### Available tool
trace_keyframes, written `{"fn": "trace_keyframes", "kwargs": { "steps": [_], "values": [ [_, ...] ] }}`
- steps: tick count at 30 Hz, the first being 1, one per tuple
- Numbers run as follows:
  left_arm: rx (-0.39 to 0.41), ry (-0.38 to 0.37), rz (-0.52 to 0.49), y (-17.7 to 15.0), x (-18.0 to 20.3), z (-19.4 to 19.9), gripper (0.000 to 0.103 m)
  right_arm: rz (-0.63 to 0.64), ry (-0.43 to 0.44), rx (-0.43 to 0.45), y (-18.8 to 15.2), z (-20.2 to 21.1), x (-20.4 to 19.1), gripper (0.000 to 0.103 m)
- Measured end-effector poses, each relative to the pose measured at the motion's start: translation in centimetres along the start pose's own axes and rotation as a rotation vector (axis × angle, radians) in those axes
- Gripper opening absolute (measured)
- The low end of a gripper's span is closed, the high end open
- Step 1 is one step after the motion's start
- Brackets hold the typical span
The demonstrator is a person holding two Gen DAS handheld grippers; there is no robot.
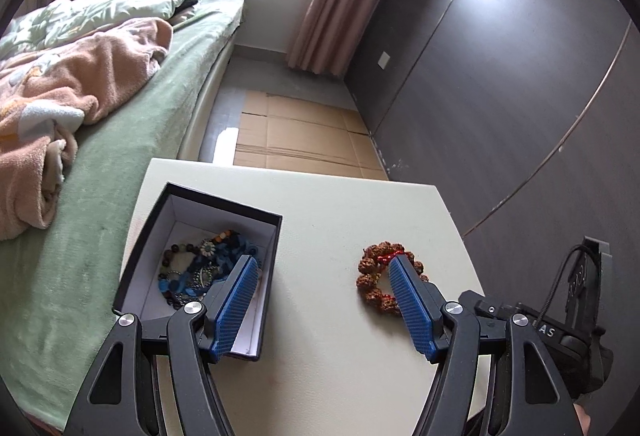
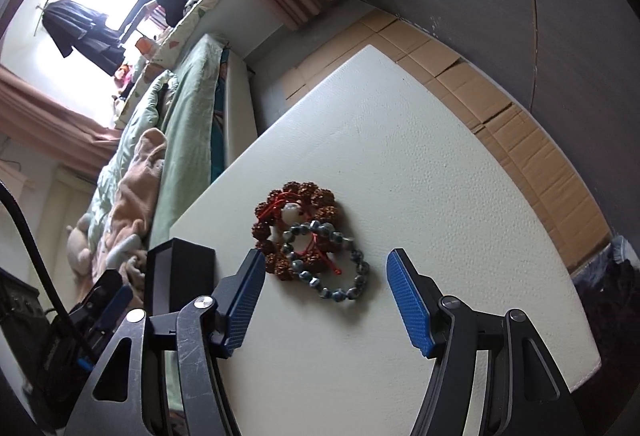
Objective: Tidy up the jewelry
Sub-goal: 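Move the right tool back to the pile and grasp the grey-blue bead bracelet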
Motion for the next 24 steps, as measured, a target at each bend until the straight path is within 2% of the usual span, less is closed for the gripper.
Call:
{"fn": "trace_keyframes", "kwargs": {
  "steps": [2,5,19,21,22,24],
  "values": [
    [-0.017,0.004,-0.008,-0.3,0.2,-0.5,0.07,0.015,-0.015,-0.017,-0.1,-0.5,0.3,0.049],
    [-0.034,-0.001,-0.017,-0.5,0.6,-1.1,0.069,0.028,-0.022,-0.05,-0.2,-1.5,0.4,0.038],
    [-0.088,-0.013,-0.044,-0.6,2.6,-4.1,0.069,0.126,-0.133,-0.11,-0.2,-4.0,0.1,0.036],
    [-0.096,-0.018,-0.045,-0.7,2.8,-4.7,0.069,0.131,-0.117,-0.116,-0.2,-3.8,-0.2,0.025],
    [-0.1,-0.018,-0.046,-0.8,3.0,-4.9,0.069,0.128,-0.107,-0.118,-0.2,-3.6,-0.2,0.013],
    [-0.105,-0.021,-0.055,-0.9,3.3,-5.5,0.069,0.121,-0.09,-0.103,0.0,-2.9,-0.4,0.011]
  ]
}}
Point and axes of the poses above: each gripper's, at about its wrist camera, not at the fingertips, and z roughly against the way its jaws point, x to its right, y to its top, the point moved 8 cm from there along -z, roughly the way its jaws point, and after that the axes turned 4 degrees about z, right-handed, at the moved point
